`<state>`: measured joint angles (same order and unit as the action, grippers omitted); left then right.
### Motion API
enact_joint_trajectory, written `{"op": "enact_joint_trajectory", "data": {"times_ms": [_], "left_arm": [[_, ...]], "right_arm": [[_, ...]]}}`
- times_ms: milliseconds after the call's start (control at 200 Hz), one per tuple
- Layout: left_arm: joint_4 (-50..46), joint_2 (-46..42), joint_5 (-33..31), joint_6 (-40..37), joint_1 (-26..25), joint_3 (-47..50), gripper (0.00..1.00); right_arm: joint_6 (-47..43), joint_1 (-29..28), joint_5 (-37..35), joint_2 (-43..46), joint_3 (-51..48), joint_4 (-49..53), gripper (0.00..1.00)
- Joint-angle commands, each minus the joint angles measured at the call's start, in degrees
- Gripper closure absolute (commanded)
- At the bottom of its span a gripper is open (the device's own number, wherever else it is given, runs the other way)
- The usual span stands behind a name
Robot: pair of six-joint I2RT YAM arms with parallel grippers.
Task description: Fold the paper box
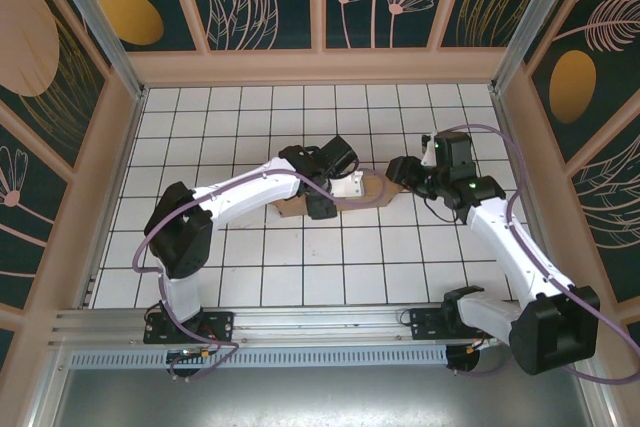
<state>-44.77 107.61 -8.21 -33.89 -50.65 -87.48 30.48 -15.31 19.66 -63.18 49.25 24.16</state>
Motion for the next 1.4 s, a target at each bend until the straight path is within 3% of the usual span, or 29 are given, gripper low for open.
{"op": "enact_joint_trajectory", "data": {"times_ms": [0, 260, 415, 701, 866, 1056, 1206, 1396], "left_arm": [[2.31, 2.95, -2.46, 0.1, 0.18, 0.35, 0.17], [3.55, 2.69, -1.98, -1.01, 0.2, 1.23, 0.17], [3.26, 2.38, -2.35, -2.24, 0.95, -0.6, 0.34], [-1.98, -1.14, 0.69, -2.87, 2.35, -4.63, 0.62], [-7.68, -3.84, 7.61, -2.68, 2.51, -3.9, 0.63], [-13.15, -5.85, 15.78, -4.5, 2.52, -3.05, 0.63], [-12.36, -5.12, 16.71, -4.83, 2.58, -0.4, 0.64], [-7.67, -2.1, 11.92, -4.35, 2.32, -0.65, 0.6]], "right_arm": [[-1.46, 1.04, 1.37, -0.93, -1.88, -2.92, 0.52], [0.25, 1.81, 9.18, -4.79, -4.54, -8.79, 0.52], [0.91, 2.21, 6.4, -4.42, -2.05, -7.2, 0.53], [1.57, 1.64, -4.2, 0.67, 6.16, 2.32, 0.44], [0.22, -0.41, -6.01, 5.17, 9.47, 4.47, 0.38], [-1.65, -2.23, 0.27, 6.39, 10.13, 5.83, 0.4], [-1.34, -3.39, 2.39, 4.57, 9.37, 8.93, 0.44], [-0.51, -3.32, 4.05, 5.71, 5.88, 6.91, 0.5]]}}
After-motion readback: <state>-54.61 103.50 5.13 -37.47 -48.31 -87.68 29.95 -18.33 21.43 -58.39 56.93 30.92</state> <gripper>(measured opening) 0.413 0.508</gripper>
